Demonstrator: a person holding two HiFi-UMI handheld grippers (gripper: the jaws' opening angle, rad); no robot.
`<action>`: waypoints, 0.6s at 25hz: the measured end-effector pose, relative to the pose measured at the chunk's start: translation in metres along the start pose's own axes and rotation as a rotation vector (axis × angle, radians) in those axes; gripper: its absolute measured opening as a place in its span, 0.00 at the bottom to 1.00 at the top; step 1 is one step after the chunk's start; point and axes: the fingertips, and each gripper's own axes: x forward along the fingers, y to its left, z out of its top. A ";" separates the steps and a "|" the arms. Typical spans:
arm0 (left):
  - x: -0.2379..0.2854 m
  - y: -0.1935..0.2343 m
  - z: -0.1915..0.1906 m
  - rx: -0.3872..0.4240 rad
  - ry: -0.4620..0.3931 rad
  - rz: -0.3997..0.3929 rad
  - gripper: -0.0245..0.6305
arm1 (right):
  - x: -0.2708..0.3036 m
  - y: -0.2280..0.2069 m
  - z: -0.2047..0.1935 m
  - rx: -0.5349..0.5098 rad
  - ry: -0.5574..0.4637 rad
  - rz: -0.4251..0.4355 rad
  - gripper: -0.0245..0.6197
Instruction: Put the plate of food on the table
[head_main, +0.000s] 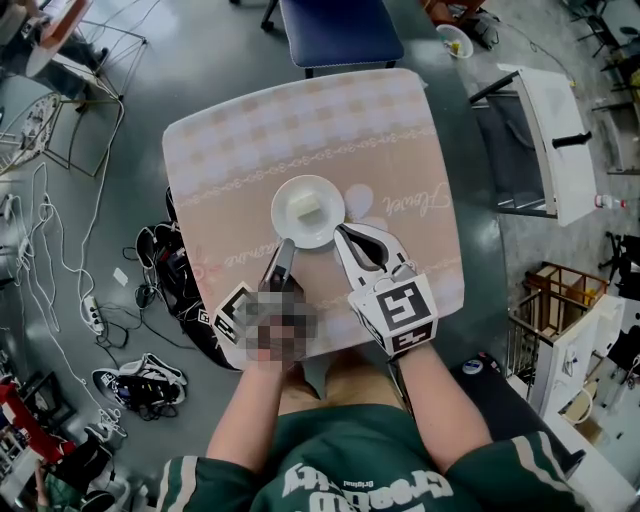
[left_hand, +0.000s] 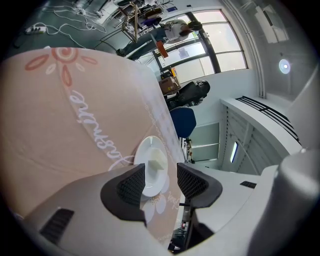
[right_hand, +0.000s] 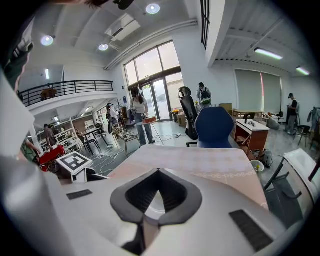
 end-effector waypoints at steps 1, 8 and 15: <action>0.000 -0.001 0.000 0.001 0.000 -0.004 0.35 | -0.001 0.000 0.000 -0.001 -0.001 -0.001 0.06; 0.002 -0.009 0.000 0.010 -0.001 -0.025 0.35 | -0.007 0.000 0.001 -0.006 -0.007 -0.007 0.06; 0.003 -0.017 0.000 0.029 -0.004 -0.048 0.35 | -0.010 0.000 0.001 -0.007 -0.012 -0.008 0.06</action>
